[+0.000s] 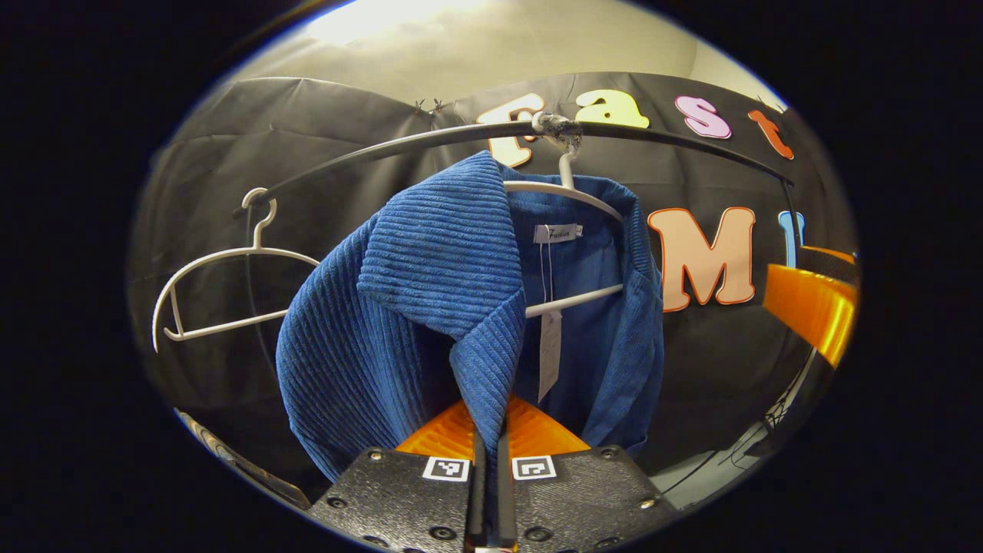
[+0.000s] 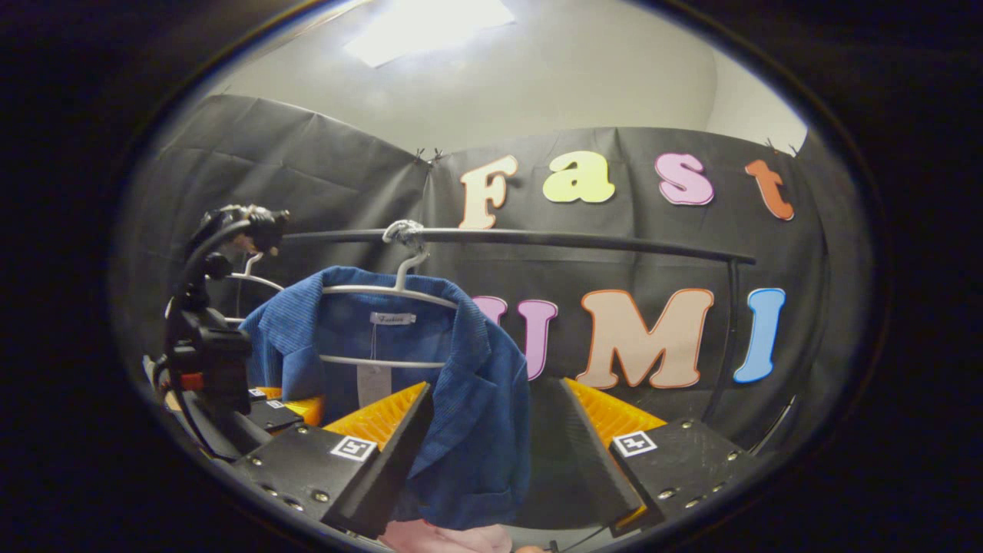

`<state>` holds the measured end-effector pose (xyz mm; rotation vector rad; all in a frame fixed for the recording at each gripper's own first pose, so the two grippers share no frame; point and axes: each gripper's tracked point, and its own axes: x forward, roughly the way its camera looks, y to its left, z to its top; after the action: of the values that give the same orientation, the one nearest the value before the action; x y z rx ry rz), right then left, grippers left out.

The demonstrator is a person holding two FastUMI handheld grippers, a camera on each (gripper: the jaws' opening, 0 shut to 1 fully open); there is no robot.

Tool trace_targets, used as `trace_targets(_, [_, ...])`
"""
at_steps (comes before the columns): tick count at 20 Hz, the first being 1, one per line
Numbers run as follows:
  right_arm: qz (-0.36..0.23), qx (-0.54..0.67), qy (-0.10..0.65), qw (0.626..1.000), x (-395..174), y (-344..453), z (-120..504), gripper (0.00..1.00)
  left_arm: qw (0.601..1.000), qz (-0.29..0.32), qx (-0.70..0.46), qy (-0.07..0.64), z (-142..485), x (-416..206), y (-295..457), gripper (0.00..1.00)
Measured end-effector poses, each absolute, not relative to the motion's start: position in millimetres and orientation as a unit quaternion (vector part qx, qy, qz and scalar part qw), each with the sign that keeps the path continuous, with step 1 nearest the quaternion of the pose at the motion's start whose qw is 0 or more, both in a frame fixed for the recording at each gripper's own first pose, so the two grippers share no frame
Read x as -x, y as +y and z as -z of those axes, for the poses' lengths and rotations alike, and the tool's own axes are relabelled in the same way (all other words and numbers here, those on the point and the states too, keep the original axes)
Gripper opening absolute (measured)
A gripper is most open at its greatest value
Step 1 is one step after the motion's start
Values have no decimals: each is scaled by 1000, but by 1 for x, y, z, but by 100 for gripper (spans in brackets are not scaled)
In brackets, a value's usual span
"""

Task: Grasp the clothes on the hanger with both hands and then place them into the laundry hamper below.

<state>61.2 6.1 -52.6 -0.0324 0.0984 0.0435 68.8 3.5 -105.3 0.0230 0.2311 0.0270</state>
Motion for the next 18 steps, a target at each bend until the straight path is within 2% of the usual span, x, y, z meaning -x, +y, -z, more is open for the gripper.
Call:
trace_targets(4, [-33, 7, 66, 997, -87, 19, 75, 96, 995, 30, -3, 99, 97, -67, -3, 4])
trace_targets(12, [-37, -37, 95, 994, -144, 46, 112, 96, 995, 65, -19, 71, 75, -65, -3, 5])
trace_targets(18, [-33, -58, 129, 989, -167, 59, 142, 96, 994, 87, -28, 54, 58, -57, -9, 4])
